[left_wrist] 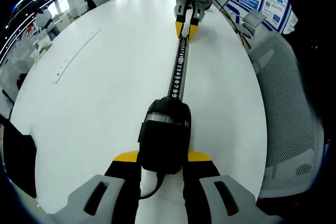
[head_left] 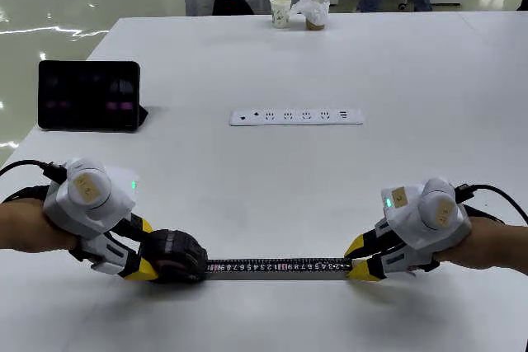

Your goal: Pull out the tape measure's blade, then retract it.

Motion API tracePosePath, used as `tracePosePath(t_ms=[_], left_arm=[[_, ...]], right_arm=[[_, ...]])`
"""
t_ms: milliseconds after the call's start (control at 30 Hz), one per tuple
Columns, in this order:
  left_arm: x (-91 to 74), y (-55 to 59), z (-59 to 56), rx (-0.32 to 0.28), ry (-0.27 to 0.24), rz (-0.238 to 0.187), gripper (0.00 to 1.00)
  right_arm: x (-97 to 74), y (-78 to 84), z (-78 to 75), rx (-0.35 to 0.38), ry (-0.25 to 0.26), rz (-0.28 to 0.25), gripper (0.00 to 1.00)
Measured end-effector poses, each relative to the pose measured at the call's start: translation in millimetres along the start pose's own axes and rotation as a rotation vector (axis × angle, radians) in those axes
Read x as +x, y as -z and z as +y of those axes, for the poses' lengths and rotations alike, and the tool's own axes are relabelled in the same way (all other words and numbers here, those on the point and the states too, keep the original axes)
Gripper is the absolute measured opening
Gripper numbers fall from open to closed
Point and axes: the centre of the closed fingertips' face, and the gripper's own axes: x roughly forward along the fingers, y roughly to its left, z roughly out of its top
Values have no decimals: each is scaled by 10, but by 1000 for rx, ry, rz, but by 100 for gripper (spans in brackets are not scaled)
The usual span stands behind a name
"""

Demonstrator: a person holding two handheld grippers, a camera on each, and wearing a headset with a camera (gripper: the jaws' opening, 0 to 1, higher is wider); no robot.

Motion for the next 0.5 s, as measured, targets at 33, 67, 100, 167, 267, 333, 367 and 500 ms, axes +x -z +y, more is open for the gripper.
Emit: tracePosePath(t_ms=[33,67,100,167,267,333,367,500], left_arm=[[0,0,1,0,0,0,24],[0,1,3,0,1,1,24],[0,1,4,0,1,1,24],[0,1,6,-1,0,1,24],[-2,1,5,-1,0,1,24],[-1,0,5,-1,0,1,24],[-2,0,4,-1,0,1,24],[-6,-8,-9,1,0,0,24]], right_arm=[[-5,5,0,-1,0,1,9],[-13,11,1,-1,1,3,9],[-18,16,0,-1,1,3,9],[-32,32,0,-2,2,6,9],[-54,58,3,-2,1,10,9],[-71,80,3,-1,1,13,9],[-77,87,3,-1,0,13,9],[-97,117,-2,2,1,12,9]])
